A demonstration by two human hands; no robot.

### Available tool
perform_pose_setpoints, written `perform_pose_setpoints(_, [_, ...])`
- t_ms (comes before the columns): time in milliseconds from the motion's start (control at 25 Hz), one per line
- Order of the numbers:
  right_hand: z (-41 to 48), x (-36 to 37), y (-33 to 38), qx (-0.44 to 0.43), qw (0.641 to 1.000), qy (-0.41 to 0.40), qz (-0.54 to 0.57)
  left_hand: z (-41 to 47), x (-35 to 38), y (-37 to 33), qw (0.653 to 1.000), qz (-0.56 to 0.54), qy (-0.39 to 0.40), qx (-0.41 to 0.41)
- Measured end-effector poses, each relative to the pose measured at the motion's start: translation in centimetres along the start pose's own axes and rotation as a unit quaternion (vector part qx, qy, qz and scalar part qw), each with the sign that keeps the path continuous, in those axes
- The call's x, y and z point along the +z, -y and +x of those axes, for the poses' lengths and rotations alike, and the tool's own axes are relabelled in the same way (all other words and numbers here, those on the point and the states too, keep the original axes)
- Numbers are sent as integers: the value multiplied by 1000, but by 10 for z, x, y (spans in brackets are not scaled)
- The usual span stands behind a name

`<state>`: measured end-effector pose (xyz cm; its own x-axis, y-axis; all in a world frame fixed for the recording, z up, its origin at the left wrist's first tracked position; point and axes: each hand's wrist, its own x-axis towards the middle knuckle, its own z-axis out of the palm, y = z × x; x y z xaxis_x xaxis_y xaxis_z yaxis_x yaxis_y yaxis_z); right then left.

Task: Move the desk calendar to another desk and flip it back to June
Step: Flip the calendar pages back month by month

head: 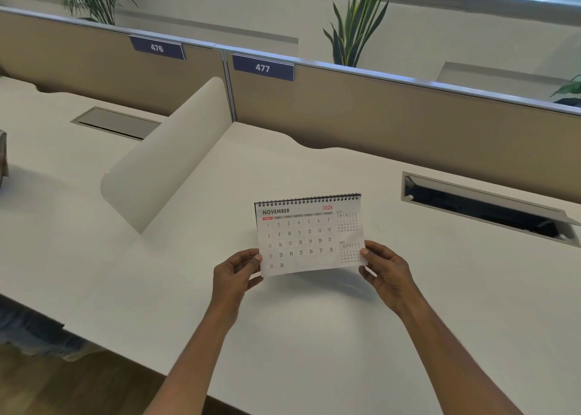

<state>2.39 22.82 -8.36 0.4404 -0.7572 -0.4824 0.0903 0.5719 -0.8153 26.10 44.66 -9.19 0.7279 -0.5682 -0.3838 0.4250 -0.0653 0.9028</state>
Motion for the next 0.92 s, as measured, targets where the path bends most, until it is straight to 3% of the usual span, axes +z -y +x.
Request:
perform_pose_setpoints(400, [-9,3,7,2,999,19,25,-6,-4,-9,999,-2,37,18])
perform_pose_setpoints(600, [-14,4,22,-4,997,43,64,-5,-8,-23,996,-53,68,26])
perform_pose_setpoints(920, [-8,28,61,-57,996,56,49,1,3,-58,990,-56,81,97])
